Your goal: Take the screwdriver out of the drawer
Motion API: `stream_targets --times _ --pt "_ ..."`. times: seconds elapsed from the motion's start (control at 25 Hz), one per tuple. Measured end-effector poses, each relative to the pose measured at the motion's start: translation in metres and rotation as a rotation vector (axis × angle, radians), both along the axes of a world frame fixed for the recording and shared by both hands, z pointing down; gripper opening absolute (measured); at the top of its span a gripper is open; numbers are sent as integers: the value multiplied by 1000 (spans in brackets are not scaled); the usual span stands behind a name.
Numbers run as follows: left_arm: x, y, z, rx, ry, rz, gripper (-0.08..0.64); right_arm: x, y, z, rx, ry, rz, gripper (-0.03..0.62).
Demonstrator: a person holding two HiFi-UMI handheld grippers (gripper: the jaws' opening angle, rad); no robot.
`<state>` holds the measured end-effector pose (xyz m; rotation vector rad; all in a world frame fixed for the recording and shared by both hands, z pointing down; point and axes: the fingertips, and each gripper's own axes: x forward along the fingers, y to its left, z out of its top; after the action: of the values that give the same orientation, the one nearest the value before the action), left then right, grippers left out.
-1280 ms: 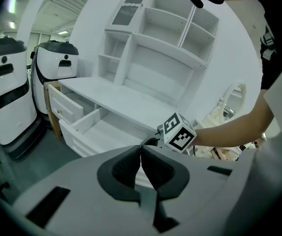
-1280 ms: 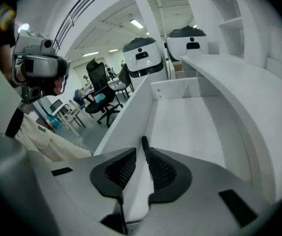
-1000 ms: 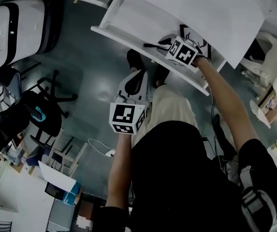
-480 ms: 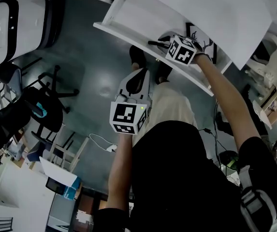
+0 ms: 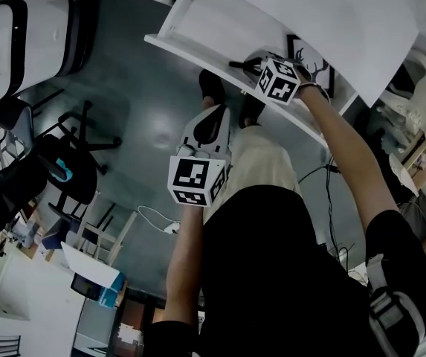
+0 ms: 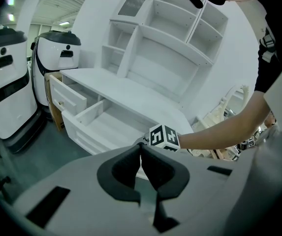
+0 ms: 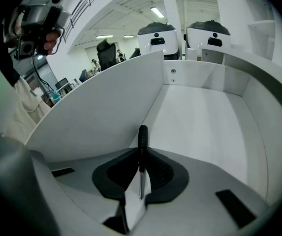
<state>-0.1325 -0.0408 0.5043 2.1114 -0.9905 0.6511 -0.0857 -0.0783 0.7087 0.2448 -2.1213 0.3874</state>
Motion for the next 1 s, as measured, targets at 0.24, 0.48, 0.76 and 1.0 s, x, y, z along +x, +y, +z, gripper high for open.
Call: stream_targets --times 0.24,0.48,0.76,1.0 --pt "2 -1 -12 19 5 12 28 4 -1 -2 -15 -11 37 58" --pt "1 11 -26 44 12 24 28 10 -3 -25 11 -33 103 58" --pt "8 28 -49 87 27 45 28 32 1 -63 60 -45 179 58" --pt "13 46 -66 127 48 70 28 51 17 -102 113 -70 286 58"
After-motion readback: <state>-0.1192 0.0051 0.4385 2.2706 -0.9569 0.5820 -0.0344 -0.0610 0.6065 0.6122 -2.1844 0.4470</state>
